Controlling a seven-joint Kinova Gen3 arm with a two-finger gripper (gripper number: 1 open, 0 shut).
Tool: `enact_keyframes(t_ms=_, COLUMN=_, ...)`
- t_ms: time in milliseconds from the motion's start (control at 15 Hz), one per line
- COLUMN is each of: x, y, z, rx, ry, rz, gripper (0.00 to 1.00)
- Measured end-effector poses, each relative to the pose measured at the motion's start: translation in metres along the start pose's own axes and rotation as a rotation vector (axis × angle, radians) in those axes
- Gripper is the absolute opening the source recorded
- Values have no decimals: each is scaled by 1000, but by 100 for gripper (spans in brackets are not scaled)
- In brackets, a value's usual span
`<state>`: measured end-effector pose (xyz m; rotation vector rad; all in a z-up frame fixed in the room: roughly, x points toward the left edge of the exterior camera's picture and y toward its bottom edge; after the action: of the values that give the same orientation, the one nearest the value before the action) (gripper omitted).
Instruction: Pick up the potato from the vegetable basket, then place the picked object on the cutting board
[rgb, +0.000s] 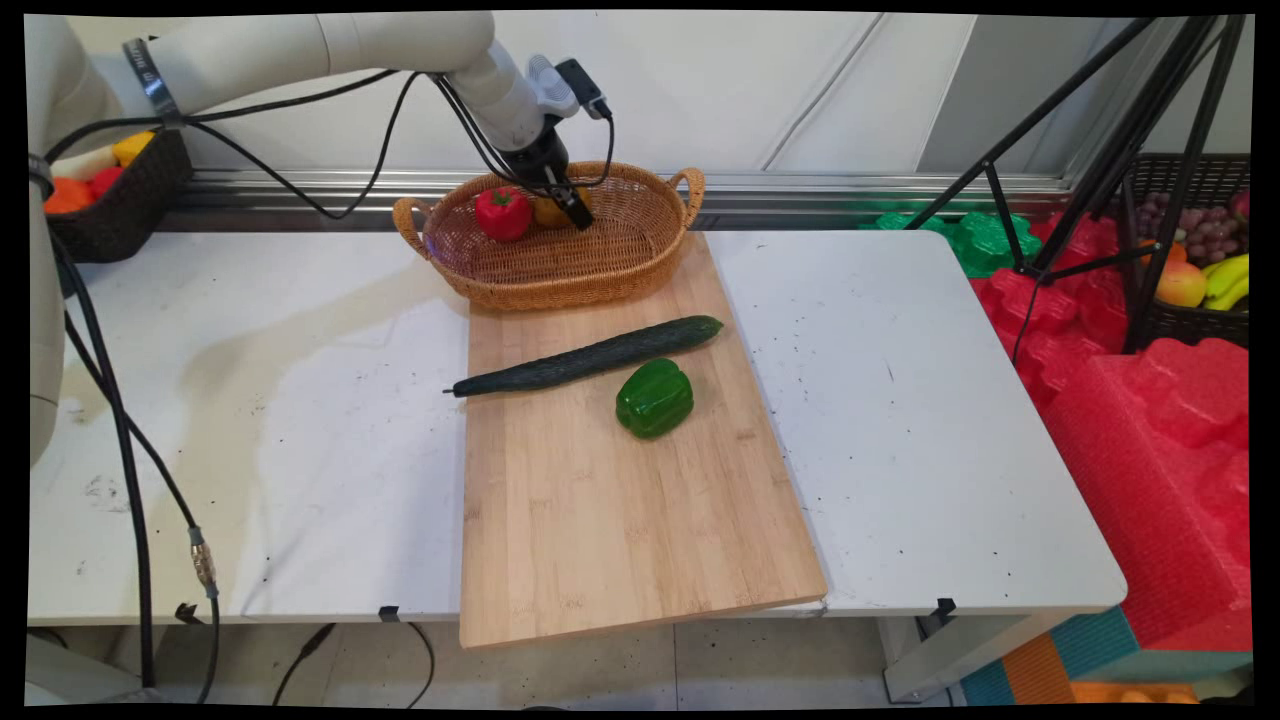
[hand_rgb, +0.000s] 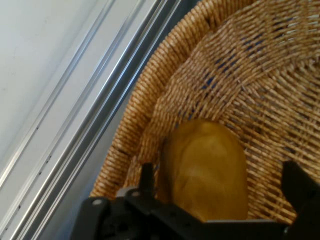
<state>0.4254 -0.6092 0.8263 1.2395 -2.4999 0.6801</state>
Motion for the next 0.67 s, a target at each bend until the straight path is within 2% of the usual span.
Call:
enact_keyframes(t_ms=67, x=0, y=0, z=2, rx=3, ry=-2, rz=-2, gripper=100)
enact_keyframes(t_ms=133, x=0, y=0, z=3, rx=5, ry=-4, rz=-3, gripper=0)
enact_keyframes(t_ms=467, x=-2, y=3, z=2, rx=33, ry=0, rz=-5, gripper=0)
enact_keyframes(t_ms=667, x=-3, y=6, z=-10, rx=43, ry=22, rz=-15, gripper=0)
